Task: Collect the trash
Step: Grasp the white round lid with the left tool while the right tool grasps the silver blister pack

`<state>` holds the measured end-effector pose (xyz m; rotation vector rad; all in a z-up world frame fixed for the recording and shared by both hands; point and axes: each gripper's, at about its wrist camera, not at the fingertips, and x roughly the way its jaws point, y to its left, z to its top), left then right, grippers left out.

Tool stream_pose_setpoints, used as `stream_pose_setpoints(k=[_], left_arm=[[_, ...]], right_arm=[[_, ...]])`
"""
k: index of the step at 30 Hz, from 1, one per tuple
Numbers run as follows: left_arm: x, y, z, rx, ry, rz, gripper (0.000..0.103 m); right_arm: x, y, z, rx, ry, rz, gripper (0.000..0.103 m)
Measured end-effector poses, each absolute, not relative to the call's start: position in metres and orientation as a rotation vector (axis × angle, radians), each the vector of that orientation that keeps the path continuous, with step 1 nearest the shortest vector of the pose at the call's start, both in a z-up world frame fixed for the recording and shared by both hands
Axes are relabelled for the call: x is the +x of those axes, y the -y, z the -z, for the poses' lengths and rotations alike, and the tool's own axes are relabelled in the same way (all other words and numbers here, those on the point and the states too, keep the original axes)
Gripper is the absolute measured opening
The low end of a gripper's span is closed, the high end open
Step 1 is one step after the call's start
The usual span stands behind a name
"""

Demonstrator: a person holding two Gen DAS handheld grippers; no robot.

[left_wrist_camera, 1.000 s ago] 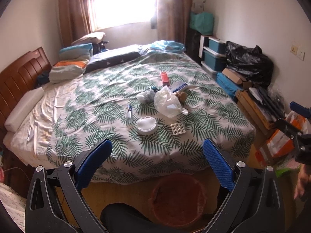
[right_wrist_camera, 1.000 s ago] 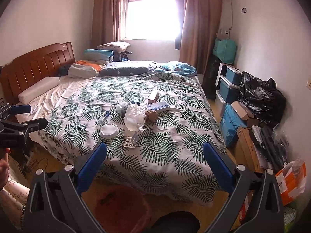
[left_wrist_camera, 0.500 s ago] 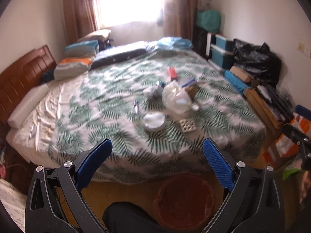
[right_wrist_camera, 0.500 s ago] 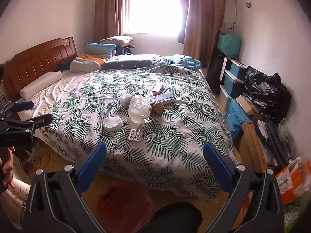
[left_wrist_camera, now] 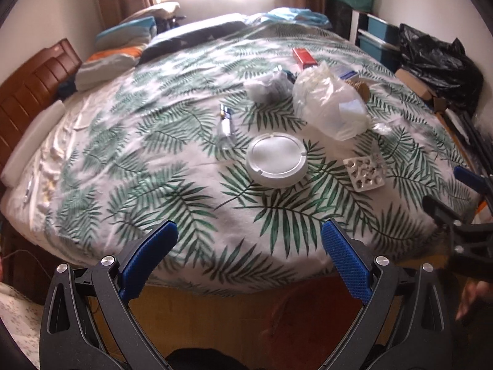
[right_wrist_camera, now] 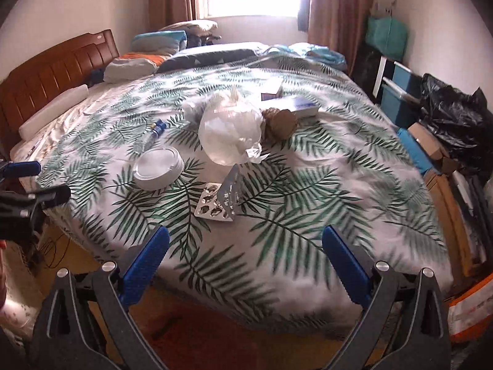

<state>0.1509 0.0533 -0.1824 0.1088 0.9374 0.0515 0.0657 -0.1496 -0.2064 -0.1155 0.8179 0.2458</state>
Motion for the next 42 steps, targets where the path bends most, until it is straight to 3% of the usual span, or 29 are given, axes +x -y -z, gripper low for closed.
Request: stream_pose_setpoints(k=[13, 26, 37, 39, 41, 42], left_arm=[[0.257, -0.032, 0.243, 0.097, -0.962, 0.005, 0.097], [0.299, -0.03, 0.277, 0.067, -0.997, 0.004, 0.098], [0.295, -0.03, 0.277, 0.023, -0.986, 0.039, 0.085], [0.294, -0.03, 0.277, 0.017, -0.987, 0.04, 0.085], [0.292, -0.03, 0.276, 0.018, -0.986, 0.04, 0.085], [0.291, -0.029, 0.276, 0.018, -0.983, 0.041, 0.085]], right_arm=[[0.107, 0.129, 0.245, -0.179, -0.84, -0.23, 0.098], [0.119, 0.131, 0.255, -0.165, -0.862, -0.235, 0.098], [0.133, 0.119, 0.263, -0.168, -0.868, -0.23, 0.098], [0.136, 0.119, 0.265, -0.148, -0.877, -0.238, 0.094], [0.138, 0.12, 0.267, -0.138, -0.892, -0.243, 0.078], [0.138, 0.12, 0.267, -0.132, -0.893, -0.246, 0.076]])
